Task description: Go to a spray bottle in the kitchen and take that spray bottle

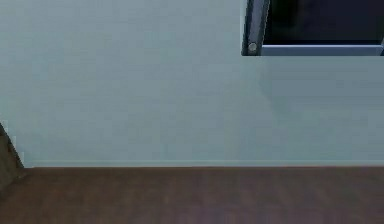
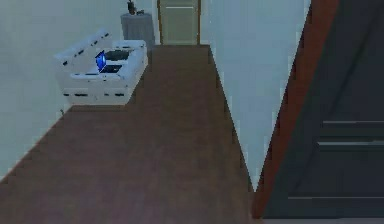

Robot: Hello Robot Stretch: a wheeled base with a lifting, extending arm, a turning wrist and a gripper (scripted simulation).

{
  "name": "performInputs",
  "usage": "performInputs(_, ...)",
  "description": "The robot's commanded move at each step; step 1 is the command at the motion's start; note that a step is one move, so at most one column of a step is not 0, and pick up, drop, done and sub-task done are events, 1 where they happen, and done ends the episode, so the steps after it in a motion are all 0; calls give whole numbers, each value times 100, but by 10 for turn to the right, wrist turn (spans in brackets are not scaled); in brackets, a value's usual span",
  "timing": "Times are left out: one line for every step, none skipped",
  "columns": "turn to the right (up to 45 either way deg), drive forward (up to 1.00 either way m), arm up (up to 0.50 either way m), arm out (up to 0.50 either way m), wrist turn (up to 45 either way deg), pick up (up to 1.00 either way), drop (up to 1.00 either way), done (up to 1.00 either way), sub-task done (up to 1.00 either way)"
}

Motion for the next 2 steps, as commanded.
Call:
performInputs(0,5,0,0,0,0,0,0,0)
performInputs(-450,0,0,0,0,0,0,0,0)
